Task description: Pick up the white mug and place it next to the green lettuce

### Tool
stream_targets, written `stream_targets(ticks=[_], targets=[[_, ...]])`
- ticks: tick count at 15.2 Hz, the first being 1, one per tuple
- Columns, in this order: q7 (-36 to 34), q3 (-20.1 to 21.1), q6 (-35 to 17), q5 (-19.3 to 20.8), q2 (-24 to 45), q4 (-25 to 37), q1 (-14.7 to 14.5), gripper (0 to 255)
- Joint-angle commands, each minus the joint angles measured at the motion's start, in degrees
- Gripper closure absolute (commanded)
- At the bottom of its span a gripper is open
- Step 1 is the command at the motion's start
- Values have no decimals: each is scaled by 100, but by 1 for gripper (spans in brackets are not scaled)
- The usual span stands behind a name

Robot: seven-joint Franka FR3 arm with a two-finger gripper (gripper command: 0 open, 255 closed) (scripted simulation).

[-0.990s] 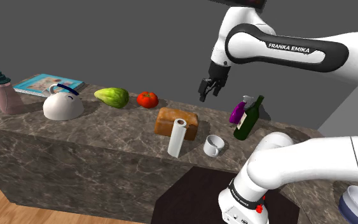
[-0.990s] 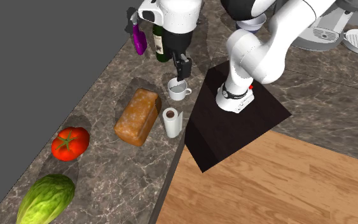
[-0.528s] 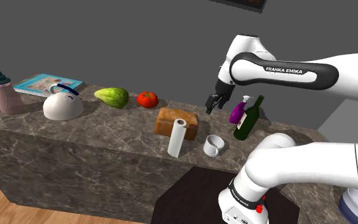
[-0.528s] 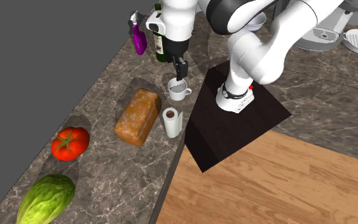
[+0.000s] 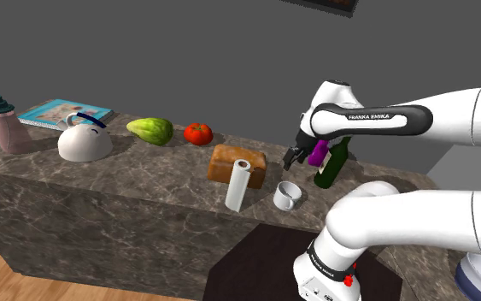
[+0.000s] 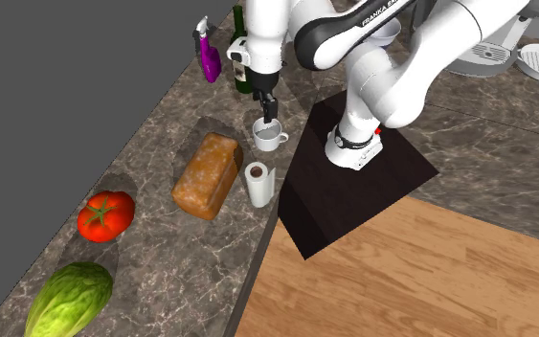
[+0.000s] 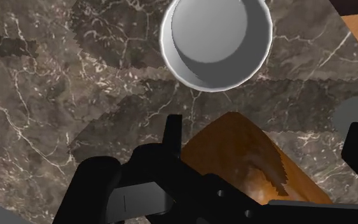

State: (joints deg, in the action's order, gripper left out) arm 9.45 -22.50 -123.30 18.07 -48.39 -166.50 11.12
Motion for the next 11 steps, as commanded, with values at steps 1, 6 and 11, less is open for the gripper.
stream_targets(ticks=[1, 6, 11], targets=[[201, -312, -438, 189, 216, -197, 169, 0], [764, -1174, -1648, 569, 1150, -453, 447, 0], [1230, -1879, -2660, 596, 2113, -485, 329, 0]])
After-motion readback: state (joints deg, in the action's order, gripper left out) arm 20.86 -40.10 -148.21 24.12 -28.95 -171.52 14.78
